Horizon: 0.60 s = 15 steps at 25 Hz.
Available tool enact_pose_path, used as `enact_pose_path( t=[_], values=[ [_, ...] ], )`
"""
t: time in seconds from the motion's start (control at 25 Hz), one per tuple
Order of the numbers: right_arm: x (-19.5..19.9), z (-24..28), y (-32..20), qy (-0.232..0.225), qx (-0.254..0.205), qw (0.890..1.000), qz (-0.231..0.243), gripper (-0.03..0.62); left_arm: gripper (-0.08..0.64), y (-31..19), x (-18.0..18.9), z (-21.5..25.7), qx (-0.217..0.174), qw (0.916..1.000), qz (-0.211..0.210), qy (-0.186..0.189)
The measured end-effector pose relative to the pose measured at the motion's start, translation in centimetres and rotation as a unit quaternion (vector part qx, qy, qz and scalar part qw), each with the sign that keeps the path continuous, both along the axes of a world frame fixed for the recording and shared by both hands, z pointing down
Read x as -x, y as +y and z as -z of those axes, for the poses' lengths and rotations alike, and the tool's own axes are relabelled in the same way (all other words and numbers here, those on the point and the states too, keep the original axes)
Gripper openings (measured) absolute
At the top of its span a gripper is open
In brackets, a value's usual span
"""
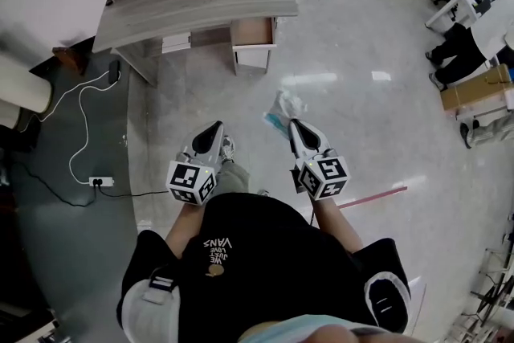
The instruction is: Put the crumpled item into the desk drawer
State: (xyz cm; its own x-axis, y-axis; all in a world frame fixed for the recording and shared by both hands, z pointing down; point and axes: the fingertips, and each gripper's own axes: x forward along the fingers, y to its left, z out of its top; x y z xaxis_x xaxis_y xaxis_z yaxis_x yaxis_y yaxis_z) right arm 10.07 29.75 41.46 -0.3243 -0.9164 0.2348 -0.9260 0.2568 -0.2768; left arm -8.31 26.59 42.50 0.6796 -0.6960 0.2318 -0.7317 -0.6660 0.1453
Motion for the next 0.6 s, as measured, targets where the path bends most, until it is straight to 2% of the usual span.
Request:
enact_pose_path(
  t=[0.32,0.6],
  values=[
    [0.3,0.3,-7.3,0.003,0.010,0.999,-0.033,0.011,0.052,-8.6,-1.1,-0.1,0.003,0.9992,-0.039,0.007],
    [1.9,-0.7,-14.6,0.003,0.022,0.999,-0.044,0.011,0.053,-16.2,0.3,-0.6,0.017,0.9974,-0.069,0.009]
  ],
)
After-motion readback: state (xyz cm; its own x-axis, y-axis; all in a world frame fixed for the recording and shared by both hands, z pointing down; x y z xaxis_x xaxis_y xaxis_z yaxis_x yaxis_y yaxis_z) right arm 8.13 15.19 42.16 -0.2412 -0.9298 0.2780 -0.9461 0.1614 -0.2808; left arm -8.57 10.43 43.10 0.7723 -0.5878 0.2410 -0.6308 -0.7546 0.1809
